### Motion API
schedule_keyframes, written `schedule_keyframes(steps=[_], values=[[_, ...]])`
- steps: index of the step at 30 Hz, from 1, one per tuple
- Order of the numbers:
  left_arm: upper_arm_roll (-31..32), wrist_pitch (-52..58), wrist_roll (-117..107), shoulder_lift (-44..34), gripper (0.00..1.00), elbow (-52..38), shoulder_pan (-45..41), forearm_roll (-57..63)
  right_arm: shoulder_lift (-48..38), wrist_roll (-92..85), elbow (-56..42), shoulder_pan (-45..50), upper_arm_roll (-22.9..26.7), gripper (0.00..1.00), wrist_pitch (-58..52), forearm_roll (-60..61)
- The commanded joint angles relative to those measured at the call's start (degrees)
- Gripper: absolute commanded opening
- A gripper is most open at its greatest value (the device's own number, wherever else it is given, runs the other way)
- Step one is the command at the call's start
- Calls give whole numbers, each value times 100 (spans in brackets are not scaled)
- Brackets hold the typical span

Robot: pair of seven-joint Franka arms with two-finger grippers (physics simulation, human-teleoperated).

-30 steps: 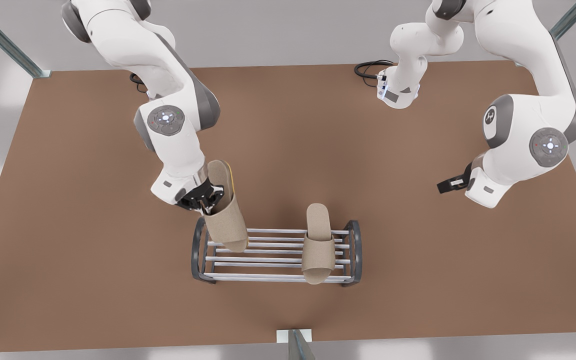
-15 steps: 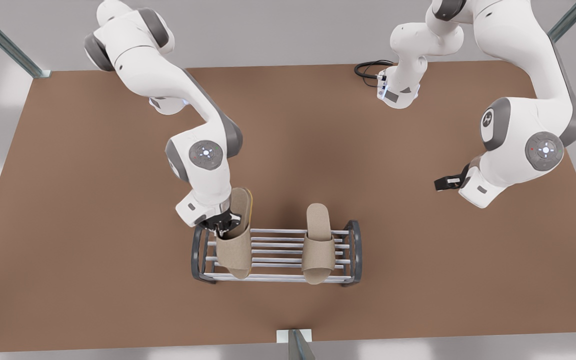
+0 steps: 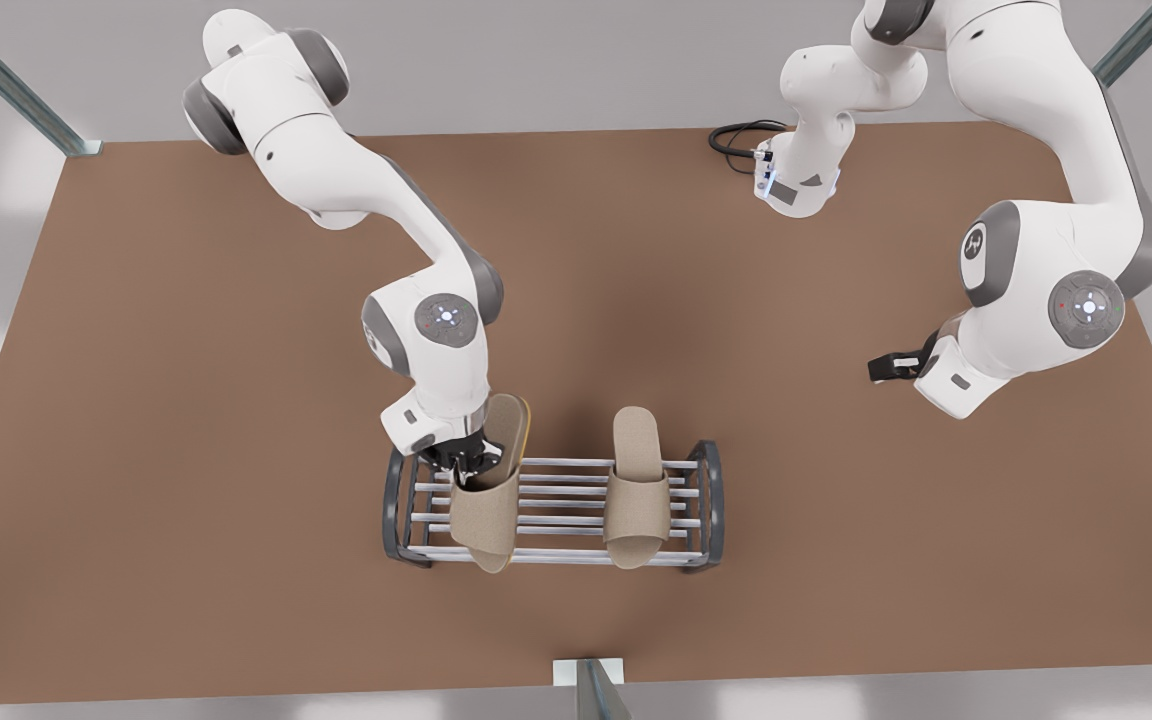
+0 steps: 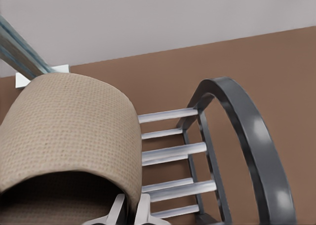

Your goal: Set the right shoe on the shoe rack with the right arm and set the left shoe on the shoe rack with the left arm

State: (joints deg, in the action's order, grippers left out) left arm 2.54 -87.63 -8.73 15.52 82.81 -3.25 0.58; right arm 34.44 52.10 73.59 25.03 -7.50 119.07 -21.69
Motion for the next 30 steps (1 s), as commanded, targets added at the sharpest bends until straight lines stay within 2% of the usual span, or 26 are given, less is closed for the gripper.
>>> schedule_keyframes(steps=[1,3,4,5,20,24,26,29,30], values=[[1,1,205,-5,100,-2,0,3,-7,1030,6,2,3,21,37,-46],[1,1,205,-5,100,-10,0,12,-7,1030,15,2,-6,21,37,-90],[1,1,205,-5,100,-10,0,12,2,1030,15,2,-6,33,46,-90],[1,1,196,-14,100,-10,-9,12,55,1022,15,10,-6,100,46,-133],[10,36,126,-40,100,-72,-18,82,-147,1030,234,2,-76,100,-68,-160],[18,45,46,-49,100,-72,-26,82,-666,1145,270,2,-656,100,-1025,-125],[27,45,38,-58,100,-72,-26,82,-1316,1057,788,-156,-920,100,-1386,-107],[27,36,38,-58,100,-90,-53,74,-1905,-76,920,-1386,-1553,100,-1966,376],[27,36,38,-58,100,-81,-44,65,-2125,-568,911,-1808,-1562,100,-2089,595]])
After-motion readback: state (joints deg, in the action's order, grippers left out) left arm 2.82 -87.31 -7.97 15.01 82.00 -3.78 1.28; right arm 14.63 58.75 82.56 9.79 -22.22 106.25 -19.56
